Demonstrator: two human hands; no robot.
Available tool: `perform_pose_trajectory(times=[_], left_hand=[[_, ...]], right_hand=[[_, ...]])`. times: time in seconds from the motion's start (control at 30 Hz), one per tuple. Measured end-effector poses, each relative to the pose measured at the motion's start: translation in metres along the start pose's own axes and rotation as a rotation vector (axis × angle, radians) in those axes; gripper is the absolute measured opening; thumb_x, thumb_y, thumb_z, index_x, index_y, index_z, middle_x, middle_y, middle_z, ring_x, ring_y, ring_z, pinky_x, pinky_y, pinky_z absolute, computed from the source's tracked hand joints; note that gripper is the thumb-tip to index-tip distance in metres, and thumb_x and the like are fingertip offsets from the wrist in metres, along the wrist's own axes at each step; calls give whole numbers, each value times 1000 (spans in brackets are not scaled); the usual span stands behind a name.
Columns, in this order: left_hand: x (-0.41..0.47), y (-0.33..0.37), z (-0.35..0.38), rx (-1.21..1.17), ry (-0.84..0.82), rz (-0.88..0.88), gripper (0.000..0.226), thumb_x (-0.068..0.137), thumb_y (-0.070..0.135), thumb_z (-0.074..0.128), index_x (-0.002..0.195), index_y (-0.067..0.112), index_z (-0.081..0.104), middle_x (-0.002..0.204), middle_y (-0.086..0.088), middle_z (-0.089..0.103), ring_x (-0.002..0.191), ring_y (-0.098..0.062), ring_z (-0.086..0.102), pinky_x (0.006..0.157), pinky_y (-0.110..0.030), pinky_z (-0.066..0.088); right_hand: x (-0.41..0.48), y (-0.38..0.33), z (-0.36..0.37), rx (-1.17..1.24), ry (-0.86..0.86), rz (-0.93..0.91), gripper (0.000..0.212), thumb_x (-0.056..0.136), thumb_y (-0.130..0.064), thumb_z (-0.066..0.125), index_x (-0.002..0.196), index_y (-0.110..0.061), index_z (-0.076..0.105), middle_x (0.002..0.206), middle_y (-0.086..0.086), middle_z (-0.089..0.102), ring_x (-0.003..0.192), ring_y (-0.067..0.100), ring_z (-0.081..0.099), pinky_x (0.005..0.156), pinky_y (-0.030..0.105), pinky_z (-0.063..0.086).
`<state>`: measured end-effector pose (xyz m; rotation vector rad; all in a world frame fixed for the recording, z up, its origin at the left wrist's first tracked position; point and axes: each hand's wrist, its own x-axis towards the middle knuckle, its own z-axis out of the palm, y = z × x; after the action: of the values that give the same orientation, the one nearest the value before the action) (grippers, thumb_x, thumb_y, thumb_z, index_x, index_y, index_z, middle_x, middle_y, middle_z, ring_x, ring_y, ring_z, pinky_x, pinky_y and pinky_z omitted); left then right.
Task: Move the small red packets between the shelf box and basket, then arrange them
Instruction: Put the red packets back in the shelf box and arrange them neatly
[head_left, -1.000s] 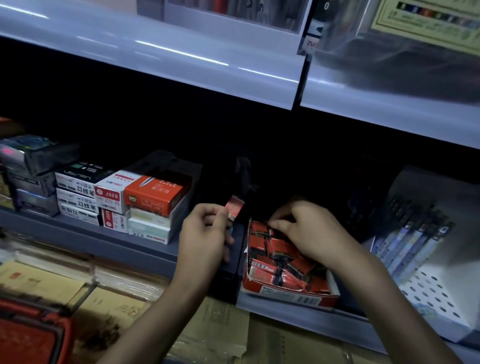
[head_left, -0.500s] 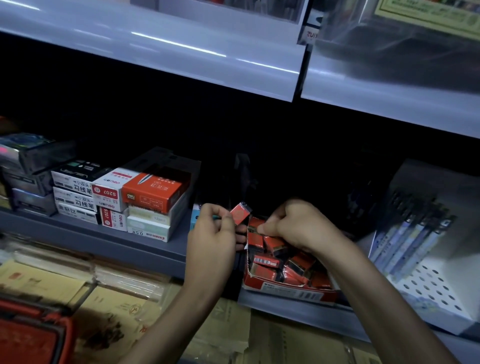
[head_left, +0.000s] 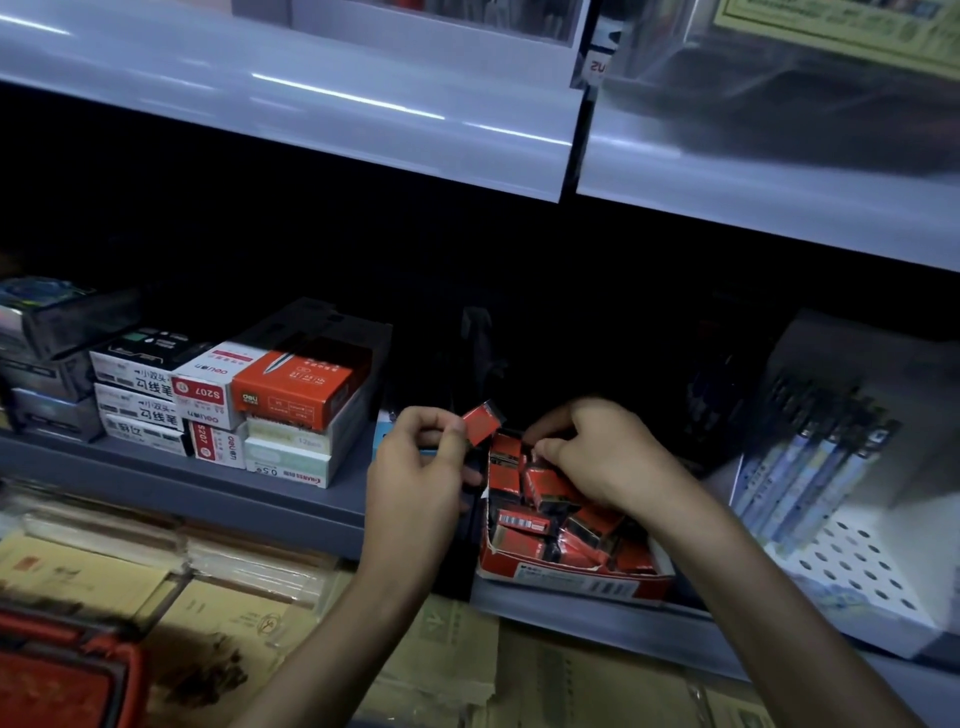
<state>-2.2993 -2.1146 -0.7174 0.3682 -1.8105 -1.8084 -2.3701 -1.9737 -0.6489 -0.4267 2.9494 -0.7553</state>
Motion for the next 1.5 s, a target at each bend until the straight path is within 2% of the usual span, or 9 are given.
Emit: perform_pose_trajectory(times=[0.27, 0.53, 0.73, 0.9, 1.0, 1.1, 1.33, 1.43, 1.5], left_hand=[[-2, 0, 3, -54, 8, -13, 11, 104, 15, 49, 97, 17, 57, 81, 0, 78, 75, -18, 74, 75, -46, 61], [-1, 0, 3, -26, 3, 9, 11, 103, 21, 56, 95, 17, 62, 78, -2, 76, 72, -14, 73, 69, -41, 60], [2, -2, 1, -24, -9, 31, 10, 99, 22, 64, 92, 19, 69, 79, -4, 73, 71, -16, 71, 62, -33, 51], [-1, 1, 0, -24, -17, 65, 10, 100, 23, 63, 93, 21, 70, 78, 0, 73, 65, -15, 70, 52, -29, 50], [-2, 3, -1, -38, -8, 70, 10, 101, 24, 62, 95, 20, 69, 79, -1, 73, 60, -16, 69, 46, -25, 49], [-1, 3, 0, -55, 2, 51, 10, 102, 23, 60, 96, 19, 67, 79, -2, 74, 59, -17, 69, 47, -26, 49], [-2, -1, 3, -64, 5, 30, 11, 106, 20, 51, 99, 18, 59, 80, 0, 78, 68, -18, 71, 60, -30, 56], [-1, -1, 3, -69, 4, 24, 11, 106, 21, 51, 99, 18, 59, 80, 0, 78, 68, -18, 71, 61, -30, 56], [0, -1, 4, -74, 9, 19, 11, 106, 21, 51, 99, 18, 59, 79, 0, 78, 68, -18, 71, 61, -30, 55]], right_hand=[[3, 2, 7, -30, -1, -34, 24, 101, -23, 55, 115, -31, 73, 127, -9, 67, 117, 13, 59, 103, 31, 49], [2, 2, 7, -42, -3, -42, 30, 100, -16, 53, 114, -33, 73, 128, -9, 65, 117, 14, 59, 97, 25, 48], [-1, 0, -5, 66, 67, -43, 23, 99, -23, 57, 107, -38, 72, 113, -9, 69, 105, 14, 63, 91, 28, 53], [-3, -1, -9, -22, 21, -53, 4, 93, -37, 68, 90, -37, 71, 102, -14, 68, 99, 11, 63, 87, 31, 54], [-3, -1, -12, -86, 22, -64, 13, 95, -41, 65, 84, -39, 69, 97, -15, 66, 97, 11, 62, 89, 34, 55], [-3, -3, -14, -193, -44, -92, 14, 97, -42, 61, 86, -40, 70, 91, -18, 63, 95, 10, 61, 87, 32, 54], [5, -10, -11, -328, -140, -125, 13, 95, -38, 65, 104, -34, 74, 105, -15, 69, 101, 8, 62, 91, 33, 54], [9, -14, -10, -230, -187, -63, 23, 95, -45, 64, 103, -24, 70, 97, -9, 68, 93, 11, 62, 85, 30, 52], [7, -18, -10, -104, -210, -17, 21, 97, -48, 61, 100, -28, 65, 87, -11, 61, 88, 11, 59, 78, 26, 45]])
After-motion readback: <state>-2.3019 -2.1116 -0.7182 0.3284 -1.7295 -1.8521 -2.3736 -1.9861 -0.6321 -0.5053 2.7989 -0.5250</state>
